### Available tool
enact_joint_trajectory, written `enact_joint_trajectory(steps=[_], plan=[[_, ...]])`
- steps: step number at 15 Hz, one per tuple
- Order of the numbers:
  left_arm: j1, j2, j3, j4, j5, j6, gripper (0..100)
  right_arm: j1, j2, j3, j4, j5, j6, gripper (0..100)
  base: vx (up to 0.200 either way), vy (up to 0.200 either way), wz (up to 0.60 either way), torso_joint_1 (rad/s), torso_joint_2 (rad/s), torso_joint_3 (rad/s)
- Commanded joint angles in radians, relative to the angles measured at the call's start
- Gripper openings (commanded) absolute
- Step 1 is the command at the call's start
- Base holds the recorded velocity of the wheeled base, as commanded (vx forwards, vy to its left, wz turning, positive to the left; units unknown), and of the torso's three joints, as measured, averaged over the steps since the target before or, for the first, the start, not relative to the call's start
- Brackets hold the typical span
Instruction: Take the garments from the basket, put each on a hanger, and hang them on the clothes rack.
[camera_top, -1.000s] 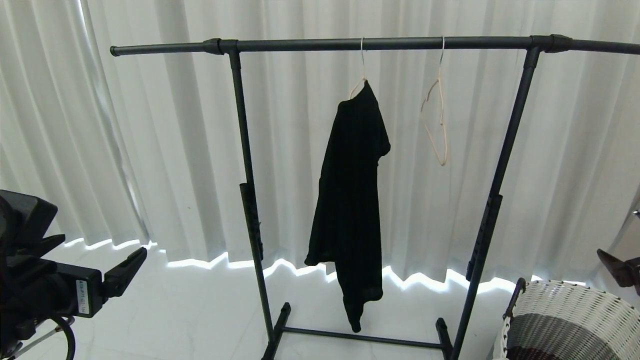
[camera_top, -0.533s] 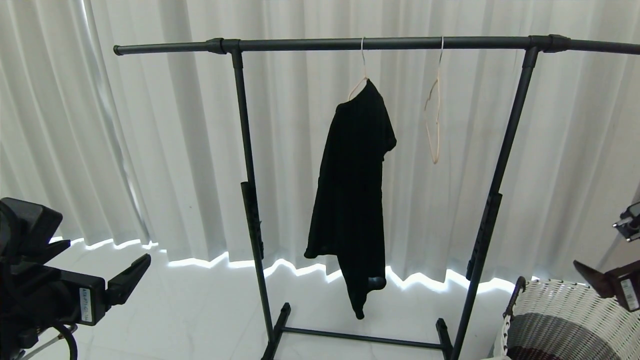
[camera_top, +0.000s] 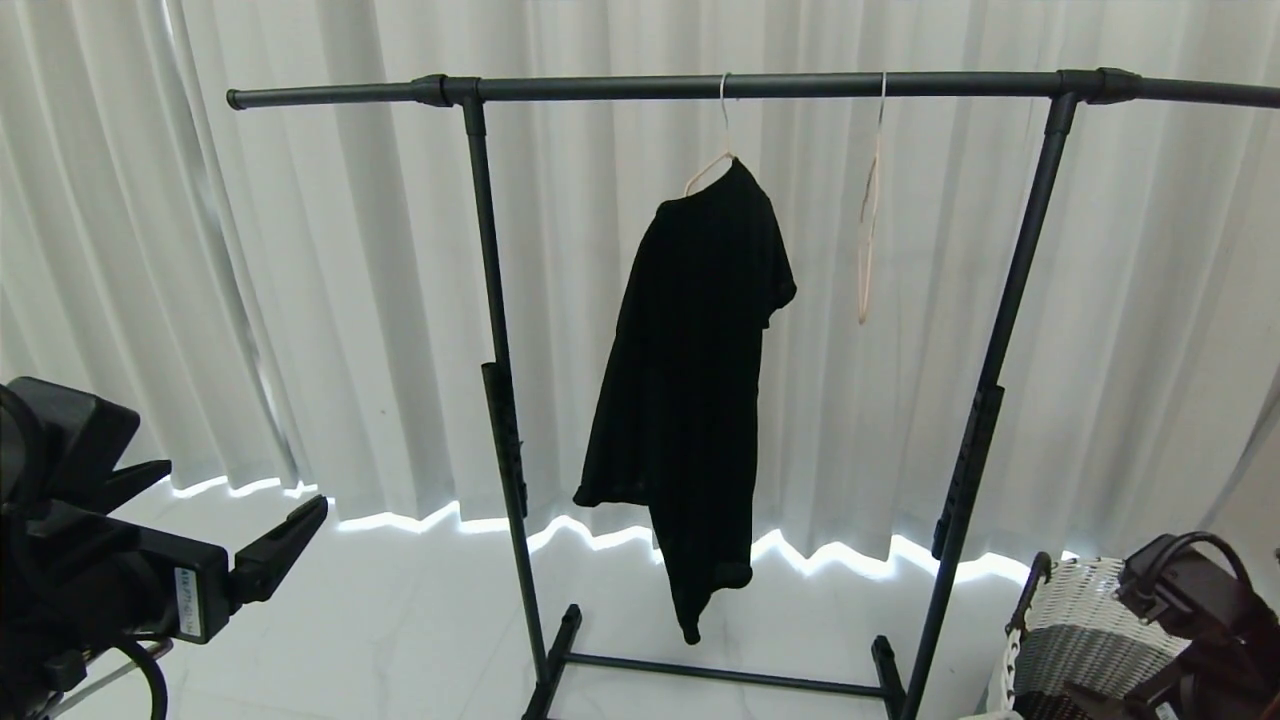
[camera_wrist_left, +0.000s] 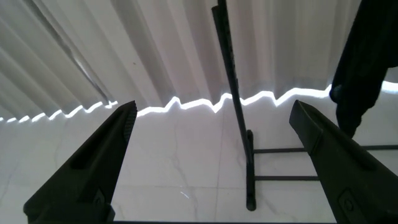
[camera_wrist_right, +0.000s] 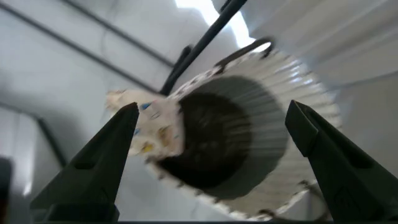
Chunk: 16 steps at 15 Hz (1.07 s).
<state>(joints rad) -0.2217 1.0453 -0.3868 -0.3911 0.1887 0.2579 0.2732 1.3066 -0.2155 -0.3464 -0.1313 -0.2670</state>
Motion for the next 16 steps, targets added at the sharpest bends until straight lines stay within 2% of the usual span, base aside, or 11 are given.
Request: enact_joint_trajectory(steps=[1, 2, 4, 8, 10, 14, 16], plan=[[-0.039, -0.011, 0.002, 0.0, 0.001, 0.0, 100, 0.086, 0.108, 0.039, -0.002, -0.001, 0.091, 100, 0.0, 0.0, 0.0, 0.0, 0.0, 0.0], [-0.05, -0.013, 0.005, 0.0, 0.003, 0.004, 100, 0.132, 0.152, 0.044, -0.003, -0.001, 0.158, 100, 0.0, 0.0, 0.0, 0.0, 0.0, 0.0], [-0.054, -0.011, 0.005, 0.0, 0.005, 0.006, 100, 0.173, 0.26, 0.041, -0.006, -0.01, 0.238, 100, 0.0, 0.0, 0.0, 0.0, 0.0, 0.0], [-0.054, -0.047, 0.026, 0.0, 0.012, 0.008, 100, 0.167, 0.442, 0.025, -0.013, -0.067, 0.282, 100, 0.0, 0.0, 0.0, 0.0, 0.0, 0.0], [-0.054, -0.071, 0.059, 0.0, 0.064, 0.008, 100, 0.166, 0.533, 0.01, -0.068, -0.074, 0.327, 100, 0.0, 0.0, 0.0, 0.0, 0.0, 0.0], [-0.053, -0.1, 0.071, 0.0, 0.081, 0.009, 100, 0.152, 0.686, 0.004, -0.191, -0.192, 0.361, 100, 0.0, 0.0, 0.0, 0.0, 0.0, 0.0], [-0.053, -0.099, 0.063, 0.0, 0.094, 0.018, 100, 0.136, 0.783, 0.005, -0.25, -0.271, 0.408, 100, 0.0, 0.0, 0.0, 0.0, 0.0, 0.0]])
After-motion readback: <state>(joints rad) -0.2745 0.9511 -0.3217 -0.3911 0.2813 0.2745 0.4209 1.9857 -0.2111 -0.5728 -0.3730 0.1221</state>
